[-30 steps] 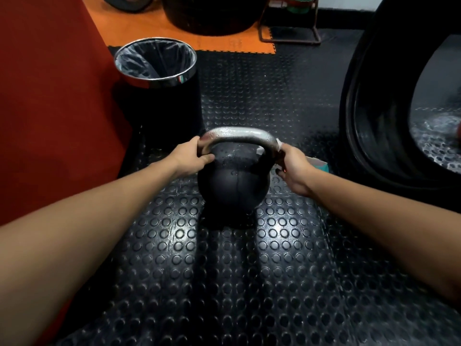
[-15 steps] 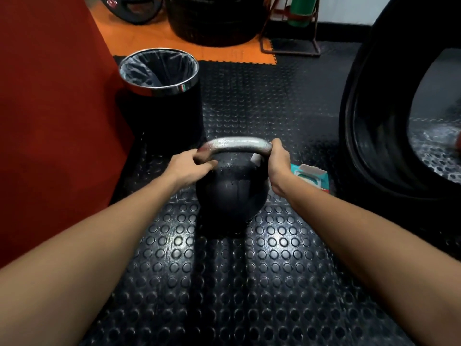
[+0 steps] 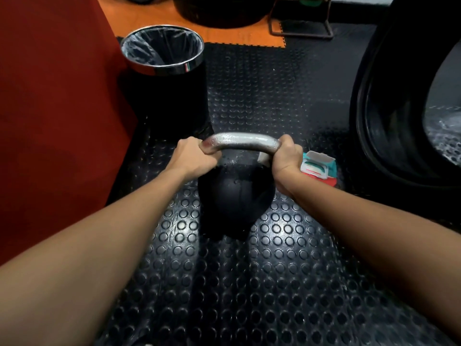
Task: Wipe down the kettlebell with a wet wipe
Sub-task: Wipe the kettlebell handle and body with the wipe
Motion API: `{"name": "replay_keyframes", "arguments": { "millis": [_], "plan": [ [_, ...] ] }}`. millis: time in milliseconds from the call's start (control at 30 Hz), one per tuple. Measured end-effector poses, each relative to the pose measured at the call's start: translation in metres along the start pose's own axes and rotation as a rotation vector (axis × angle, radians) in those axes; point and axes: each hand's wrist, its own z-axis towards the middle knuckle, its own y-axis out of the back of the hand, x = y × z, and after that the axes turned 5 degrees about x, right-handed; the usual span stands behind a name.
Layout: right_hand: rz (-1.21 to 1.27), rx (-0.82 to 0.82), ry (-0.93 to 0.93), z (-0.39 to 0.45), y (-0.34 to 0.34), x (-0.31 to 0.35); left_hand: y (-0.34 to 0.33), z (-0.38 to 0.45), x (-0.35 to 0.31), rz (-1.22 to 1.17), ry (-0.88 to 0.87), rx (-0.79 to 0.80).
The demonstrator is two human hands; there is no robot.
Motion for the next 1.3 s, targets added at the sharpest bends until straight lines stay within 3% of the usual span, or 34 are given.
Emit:
{"name": "replay_keyframes", "arguments": {
  "millis": [167, 333, 433, 567, 767, 900, 1033, 1300],
  "plan": [
    [0.007, 0.067, 0.047, -0.02, 0.01, -0.015, -0.003, -0.025, 0.01, 0.023, -0.006, -0.009],
    [-0.042, 0.329, 0.001, -0.034, 0.027, -0.023, -0.005, -0.04, 0.016, 0.06, 0.036, 0.01],
    [-0.002, 0.33, -0.011, -0.045, 0.042, -0.021, -0.001, -0.042, 0.014, 0.069, 0.035, 0.059],
    [-0.206, 0.363, 0.178, -0.056, 0.065, -0.047, 0.0, -0.044, 0.022, 0.069, 0.032, 0.079],
    [-0.261, 0.337, 0.335, -0.071, 0.075, -0.044, -0.005, -0.053, 0.033, 0.076, 0.005, 0.049],
    [-0.122, 0.344, 0.279, -0.067, 0.061, -0.054, -0.01, -0.06, 0.038, 0.065, -0.041, 0.037],
    [0.134, 0.362, 0.079, -0.042, 0.045, -0.039, -0.011, -0.058, 0.042, 0.057, -0.063, 0.048],
    [0.1, 0.378, 0.047, -0.033, 0.041, -0.049, -0.015, -0.055, 0.048, 0.06, -0.063, 0.029]
  ]
}}
